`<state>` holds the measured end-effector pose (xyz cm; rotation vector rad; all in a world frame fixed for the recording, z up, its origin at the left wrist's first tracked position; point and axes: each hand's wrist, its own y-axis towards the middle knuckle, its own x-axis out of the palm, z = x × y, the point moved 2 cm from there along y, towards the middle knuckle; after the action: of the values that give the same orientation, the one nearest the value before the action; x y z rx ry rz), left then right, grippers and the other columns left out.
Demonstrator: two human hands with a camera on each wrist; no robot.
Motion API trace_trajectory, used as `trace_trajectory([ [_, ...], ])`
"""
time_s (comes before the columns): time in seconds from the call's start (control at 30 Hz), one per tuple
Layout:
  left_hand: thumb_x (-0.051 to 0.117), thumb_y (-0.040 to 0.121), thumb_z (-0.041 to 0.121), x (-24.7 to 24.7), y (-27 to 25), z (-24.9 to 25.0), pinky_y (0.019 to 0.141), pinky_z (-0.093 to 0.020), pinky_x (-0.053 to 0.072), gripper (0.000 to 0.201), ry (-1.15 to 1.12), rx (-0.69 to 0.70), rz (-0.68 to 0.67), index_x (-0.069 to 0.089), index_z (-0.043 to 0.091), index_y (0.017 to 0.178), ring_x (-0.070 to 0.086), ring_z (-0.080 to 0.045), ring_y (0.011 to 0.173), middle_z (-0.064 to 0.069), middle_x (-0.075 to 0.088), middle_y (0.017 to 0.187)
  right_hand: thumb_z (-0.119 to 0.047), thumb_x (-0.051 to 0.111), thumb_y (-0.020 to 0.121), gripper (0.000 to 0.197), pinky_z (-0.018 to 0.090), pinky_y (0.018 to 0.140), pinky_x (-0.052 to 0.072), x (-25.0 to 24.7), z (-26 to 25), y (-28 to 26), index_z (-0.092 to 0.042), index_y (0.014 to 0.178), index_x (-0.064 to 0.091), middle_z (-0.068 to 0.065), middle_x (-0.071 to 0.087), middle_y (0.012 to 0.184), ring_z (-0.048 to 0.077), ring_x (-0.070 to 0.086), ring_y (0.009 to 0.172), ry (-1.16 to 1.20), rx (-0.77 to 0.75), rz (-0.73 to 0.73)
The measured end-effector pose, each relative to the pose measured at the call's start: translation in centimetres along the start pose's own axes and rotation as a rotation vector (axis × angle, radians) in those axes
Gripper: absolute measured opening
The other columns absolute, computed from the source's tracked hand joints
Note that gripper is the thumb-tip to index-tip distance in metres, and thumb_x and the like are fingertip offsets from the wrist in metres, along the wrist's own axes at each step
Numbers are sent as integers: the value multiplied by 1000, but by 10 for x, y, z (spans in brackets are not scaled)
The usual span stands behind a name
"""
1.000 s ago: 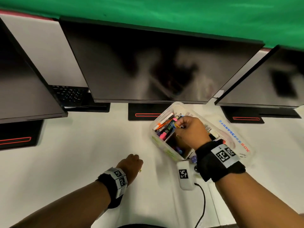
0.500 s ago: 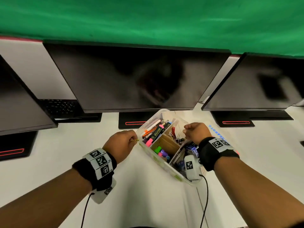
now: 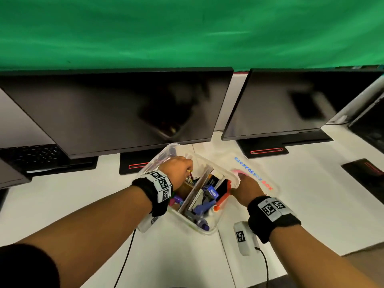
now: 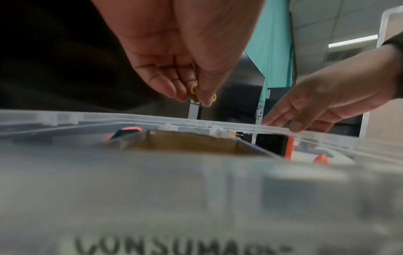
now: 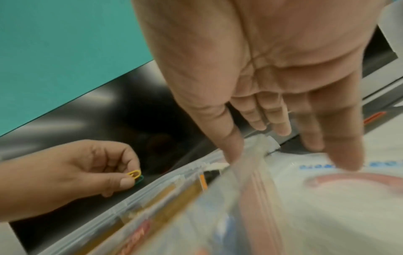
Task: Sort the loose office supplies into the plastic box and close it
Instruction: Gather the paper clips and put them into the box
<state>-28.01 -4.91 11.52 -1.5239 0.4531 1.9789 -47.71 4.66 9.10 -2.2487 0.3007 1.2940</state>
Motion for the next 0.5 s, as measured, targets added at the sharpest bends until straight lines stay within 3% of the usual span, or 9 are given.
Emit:
trace_trajectory([
  [0.1, 45, 93, 15, 7, 10, 1, 94, -32, 43, 23, 99, -22, -52, 58, 18, 113, 54, -24, 111, -7, 61, 118, -21, 54, 91, 35, 42, 91, 52, 10, 7, -4, -8, 123, 52, 12, 63, 119, 32, 64, 101, 166, -19, -11],
  [0.17, 39, 94, 9, 13, 11, 1, 98, -32, 42, 34, 174, -22, -78, 55, 17, 123, 55, -25, 116, -11, 59, 126, -16, 56, 89, 31, 45, 87, 54, 12, 9, -2, -10, 119, 54, 11, 65, 116, 32, 66, 96, 228, -40, 2],
  [0.27, 37, 97, 10, 18, 6, -4, 110, -31, 34, 41, 191, 9, -74, 49, 19, 134, 47, -25, 128, -7, 46, 143, -12, 59, 87, 33, 45, 87, 55, 13, 13, 3, -13, 119, 56, 10, 66, 115, 29, 65, 97, 289, -55, -11],
  [0.37, 46, 92, 13, 14, -4, -21, 111, -34, 35, 40, 157, -12, -34, 53, 27, 128, 44, -22, 128, -2, 51, 137, -11, 56, 89, 40, 46, 90, 53, 14, 7, 9, -11, 128, 50, 12, 62, 121, 30, 62, 105, 326, -78, -19],
  [0.5, 53, 89, 24, 11, -34, -63, 114, -40, 30, 50, 117, -230, 94, 42, 25, 137, 30, -22, 138, -1, 36, 147, -10, 51, 92, 44, 45, 86, 55, 15, -13, 19, -9, 136, 43, 16, 57, 129, 33, 62, 105, 301, -111, -45],
])
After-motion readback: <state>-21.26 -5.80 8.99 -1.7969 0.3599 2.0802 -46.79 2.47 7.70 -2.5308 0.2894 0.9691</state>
